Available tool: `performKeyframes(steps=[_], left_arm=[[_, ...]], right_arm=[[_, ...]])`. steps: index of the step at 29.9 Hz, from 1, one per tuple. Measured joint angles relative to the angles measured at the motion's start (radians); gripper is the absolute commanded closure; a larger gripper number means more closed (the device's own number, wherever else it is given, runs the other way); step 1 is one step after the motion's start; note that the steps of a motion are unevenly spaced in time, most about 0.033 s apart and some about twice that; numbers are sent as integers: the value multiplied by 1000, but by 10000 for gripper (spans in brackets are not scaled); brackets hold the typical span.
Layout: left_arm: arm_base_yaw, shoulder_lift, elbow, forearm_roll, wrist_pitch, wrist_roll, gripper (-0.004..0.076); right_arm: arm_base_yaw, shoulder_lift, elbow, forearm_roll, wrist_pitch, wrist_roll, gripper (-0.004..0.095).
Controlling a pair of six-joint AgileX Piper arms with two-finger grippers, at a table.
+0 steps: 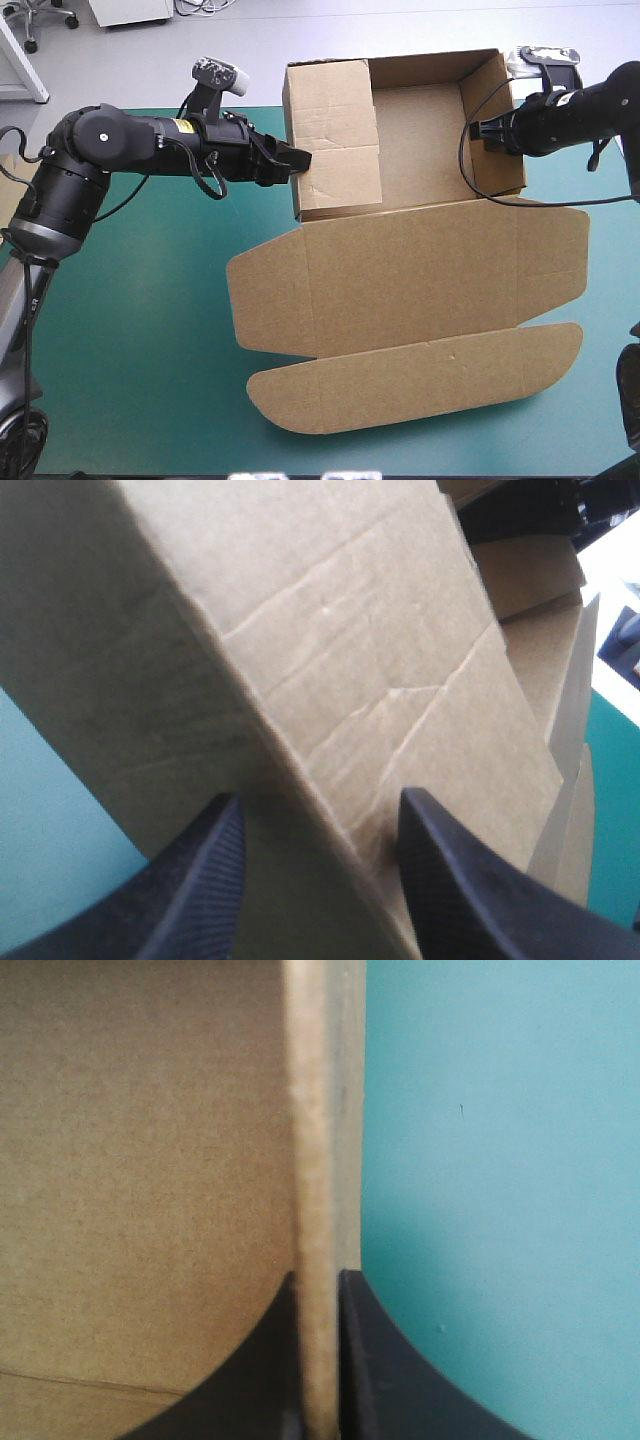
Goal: Fold the box
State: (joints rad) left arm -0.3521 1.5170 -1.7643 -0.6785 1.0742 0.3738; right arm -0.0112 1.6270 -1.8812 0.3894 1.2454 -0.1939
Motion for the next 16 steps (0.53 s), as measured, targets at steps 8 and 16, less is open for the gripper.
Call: performKeyframes(steps=[8, 16], left_arm=[[-74, 0, 0, 157, -45, -57, 377], [-162, 0, -1, 349, -86, -161, 377]], right_arm=[[0, 1, 1, -7, 0, 3, 924], [0, 1, 5, -15, -1, 4, 925]])
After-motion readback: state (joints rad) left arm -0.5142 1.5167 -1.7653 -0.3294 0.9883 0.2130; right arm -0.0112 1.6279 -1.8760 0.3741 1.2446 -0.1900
